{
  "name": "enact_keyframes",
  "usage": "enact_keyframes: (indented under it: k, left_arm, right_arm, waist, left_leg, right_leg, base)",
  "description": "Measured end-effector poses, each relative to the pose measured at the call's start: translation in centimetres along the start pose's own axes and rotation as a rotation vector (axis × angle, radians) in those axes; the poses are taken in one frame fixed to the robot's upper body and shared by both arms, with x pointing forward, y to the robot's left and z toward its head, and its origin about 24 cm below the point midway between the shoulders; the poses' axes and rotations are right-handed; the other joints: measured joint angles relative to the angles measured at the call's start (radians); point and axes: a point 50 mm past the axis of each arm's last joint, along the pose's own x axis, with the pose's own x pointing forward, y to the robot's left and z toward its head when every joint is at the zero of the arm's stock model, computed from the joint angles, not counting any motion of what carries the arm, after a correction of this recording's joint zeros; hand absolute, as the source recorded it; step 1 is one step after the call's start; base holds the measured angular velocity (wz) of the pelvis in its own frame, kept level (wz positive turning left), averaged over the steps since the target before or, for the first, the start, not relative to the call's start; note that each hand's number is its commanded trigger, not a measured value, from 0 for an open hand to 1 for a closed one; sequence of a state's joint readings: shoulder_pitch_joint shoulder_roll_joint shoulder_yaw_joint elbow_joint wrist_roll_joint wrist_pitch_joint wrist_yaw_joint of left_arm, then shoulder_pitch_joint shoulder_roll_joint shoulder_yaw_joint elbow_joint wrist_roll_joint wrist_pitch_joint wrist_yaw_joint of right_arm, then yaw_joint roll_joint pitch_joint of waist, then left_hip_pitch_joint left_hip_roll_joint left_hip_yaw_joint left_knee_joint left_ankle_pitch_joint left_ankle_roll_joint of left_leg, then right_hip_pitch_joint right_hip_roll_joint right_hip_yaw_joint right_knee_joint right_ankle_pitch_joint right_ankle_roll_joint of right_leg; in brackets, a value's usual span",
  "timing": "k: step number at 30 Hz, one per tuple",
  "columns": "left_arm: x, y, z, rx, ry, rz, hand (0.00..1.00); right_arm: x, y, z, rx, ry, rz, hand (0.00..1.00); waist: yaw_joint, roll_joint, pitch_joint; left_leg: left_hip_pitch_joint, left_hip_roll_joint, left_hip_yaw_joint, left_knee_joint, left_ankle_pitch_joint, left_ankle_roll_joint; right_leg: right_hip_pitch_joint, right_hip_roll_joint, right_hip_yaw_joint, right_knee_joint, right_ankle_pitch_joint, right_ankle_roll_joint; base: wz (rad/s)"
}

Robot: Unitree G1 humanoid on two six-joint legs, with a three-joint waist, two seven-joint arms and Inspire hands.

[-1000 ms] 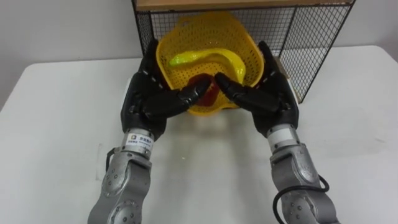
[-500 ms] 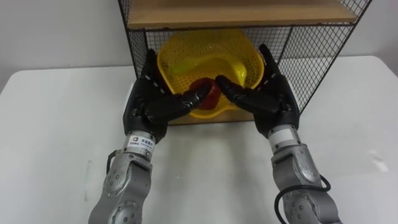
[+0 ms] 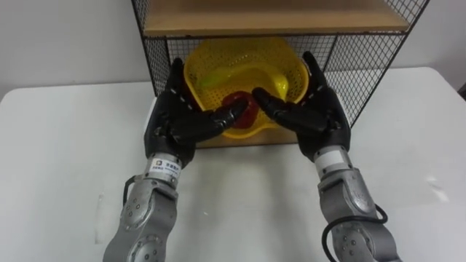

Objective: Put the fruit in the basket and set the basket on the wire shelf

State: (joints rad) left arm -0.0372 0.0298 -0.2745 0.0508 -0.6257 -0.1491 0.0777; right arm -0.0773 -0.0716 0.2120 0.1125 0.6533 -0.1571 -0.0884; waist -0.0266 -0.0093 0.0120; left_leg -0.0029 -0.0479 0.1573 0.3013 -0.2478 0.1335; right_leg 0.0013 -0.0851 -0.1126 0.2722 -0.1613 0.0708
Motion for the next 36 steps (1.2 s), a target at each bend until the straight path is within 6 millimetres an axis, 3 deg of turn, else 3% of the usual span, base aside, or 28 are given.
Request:
enact_keyframes:
  k: [8,13,19,36]
  left_arm:
    - [0.7,-0.1,0.1,0.072,0.046,-0.016,0.0]
    - [3.0,0.6,0.2,0.122,0.102,0.028,0.0]
    - [4.3,0.9,-0.4,0.141,0.161,0.092,0.0]
    - [5.1,1.7,-1.1,0.159,0.255,0.185,0.0]
  right_arm:
    - [0.2,-0.6,-0.4,-0.01,0.027,-0.045,0.0]
    - [2.5,-0.5,-0.6,-0.039,0.107,-0.076,0.0]
    - [4.9,-0.2,-0.3,-0.039,0.133,-0.1,0.0]
    - [5.5,-0.7,-1.7,-0.061,0.261,-0.123,0.0]
  waist:
    - [0.004,-0.007,0.005]
    - [0.008,-0.018,0.0098]
    - [0.009,-0.02,0.0116]
    - [0.008,-0.02,0.0117]
  left_leg:
    - [0.024,0.003,-0.002,-0.034,0.017,-0.011]
    - [0.032,0.005,-0.003,-0.046,0.026,-0.017]
    - [0.033,0.005,-0.005,-0.045,0.033,-0.018]
    - [0.036,0.006,-0.009,-0.046,0.033,-0.018]
  right_leg:
    - [0.017,0.003,-0.016,-0.016,0.007,-0.011]
    - [0.018,0.005,-0.02,-0.019,0.01,-0.015]
    - [0.027,0.007,-0.025,-0.036,0.016,-0.019]
    - [0.031,0.007,-0.027,-0.036,0.016,-0.019]
  base:
    - [0.01]
    - [0.01]
    - [0.02]
    - [0.0]
